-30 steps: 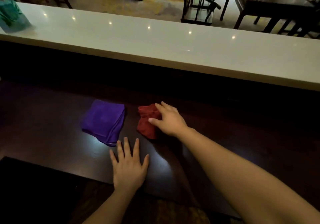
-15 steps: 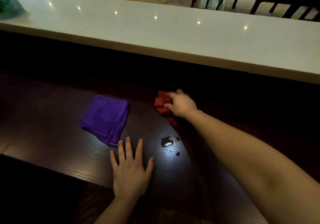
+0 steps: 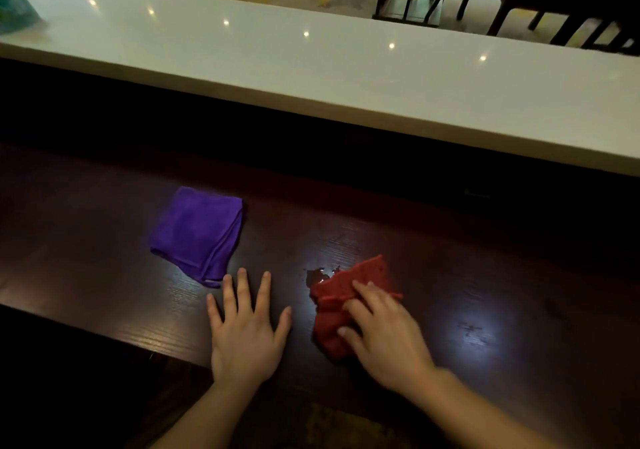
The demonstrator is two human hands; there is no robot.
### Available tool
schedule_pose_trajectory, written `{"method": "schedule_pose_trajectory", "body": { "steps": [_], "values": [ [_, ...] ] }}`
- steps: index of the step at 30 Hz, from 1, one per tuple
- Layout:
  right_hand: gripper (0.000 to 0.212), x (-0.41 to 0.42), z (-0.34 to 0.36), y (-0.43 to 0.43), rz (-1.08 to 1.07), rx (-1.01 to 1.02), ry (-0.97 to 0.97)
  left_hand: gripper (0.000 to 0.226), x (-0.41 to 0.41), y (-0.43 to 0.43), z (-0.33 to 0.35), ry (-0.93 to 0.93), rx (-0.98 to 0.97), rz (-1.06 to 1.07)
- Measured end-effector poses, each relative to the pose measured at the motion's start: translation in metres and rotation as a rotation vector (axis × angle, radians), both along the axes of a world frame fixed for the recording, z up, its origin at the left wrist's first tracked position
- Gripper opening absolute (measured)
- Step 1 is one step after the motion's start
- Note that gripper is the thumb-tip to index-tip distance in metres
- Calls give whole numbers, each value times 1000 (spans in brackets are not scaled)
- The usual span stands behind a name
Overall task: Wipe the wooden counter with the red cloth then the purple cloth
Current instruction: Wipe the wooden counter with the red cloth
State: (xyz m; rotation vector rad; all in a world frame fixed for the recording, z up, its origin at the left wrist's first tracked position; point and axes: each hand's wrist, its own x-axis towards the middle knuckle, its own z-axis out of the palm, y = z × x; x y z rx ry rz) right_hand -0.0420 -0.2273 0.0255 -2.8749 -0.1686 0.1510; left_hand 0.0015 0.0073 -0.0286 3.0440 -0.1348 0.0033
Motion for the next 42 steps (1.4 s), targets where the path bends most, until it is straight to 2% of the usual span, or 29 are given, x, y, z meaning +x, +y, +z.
{"method": "schedule_pose_trajectory", "body": {
  "steps": [4,7,11,19,21,23,26,30,33,35,38,42],
  "values": [
    [70,8,-8,21,-40,-121,-33,74,0,-1,0,2,0,3],
    [66,45,-9,13,-116,-83,-41,73,1,0,0,2,-1,9],
    [56,75,-7,1,-242,85,-34,73,0,0,2,-2,1,4],
    [55,20,-11,15,3,158,-9,74,0,0,-3,-10,-14,3],
    [53,30,-12,18,-54,153,-28,74,1,0,-3,-6,-17,5],
    [50,55,-9,22,-203,214,-51,74,0,0,-2,-5,-18,11],
    [50,96,-1,38,-357,259,-4,72,0,-1,-1,-10,-19,17],
    [49,101,-4,56,-131,116,50,73,1,1,-2,-20,-21,11],
    [51,67,-15,41,85,27,1,75,0,2,-3,-32,-39,8],
    [52,54,-20,23,156,-5,-13,76,1,1,-3,-28,-47,10],
    [49,70,-18,11,88,-12,-23,76,0,0,-1,-24,-40,18],
    [51,92,-13,34,-133,51,-15,76,0,-1,1,-26,-35,22]
  ]
}}
